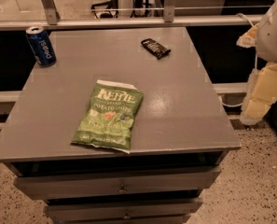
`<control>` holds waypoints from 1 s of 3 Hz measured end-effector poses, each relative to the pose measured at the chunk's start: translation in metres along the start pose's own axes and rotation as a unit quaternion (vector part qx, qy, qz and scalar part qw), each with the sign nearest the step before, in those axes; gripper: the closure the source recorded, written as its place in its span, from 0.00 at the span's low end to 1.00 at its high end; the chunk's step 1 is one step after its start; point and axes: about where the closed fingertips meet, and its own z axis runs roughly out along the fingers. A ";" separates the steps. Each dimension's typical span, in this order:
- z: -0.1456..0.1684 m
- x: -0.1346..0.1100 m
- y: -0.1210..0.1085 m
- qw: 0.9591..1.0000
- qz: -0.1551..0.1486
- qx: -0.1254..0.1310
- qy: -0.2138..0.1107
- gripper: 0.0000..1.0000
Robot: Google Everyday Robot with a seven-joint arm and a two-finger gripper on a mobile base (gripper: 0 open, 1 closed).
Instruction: Move rxbar chocolate near green jalapeno chip bag
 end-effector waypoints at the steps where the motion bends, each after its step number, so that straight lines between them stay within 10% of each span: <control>1: 0.000 0.000 0.000 1.000 0.000 0.000 0.000 0.00; 3: 0.055 -0.032 -0.061 0.997 0.025 0.008 -0.068 0.00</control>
Offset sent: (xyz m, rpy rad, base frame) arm 0.0562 0.0167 -0.0284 0.1368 -0.0308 -0.0017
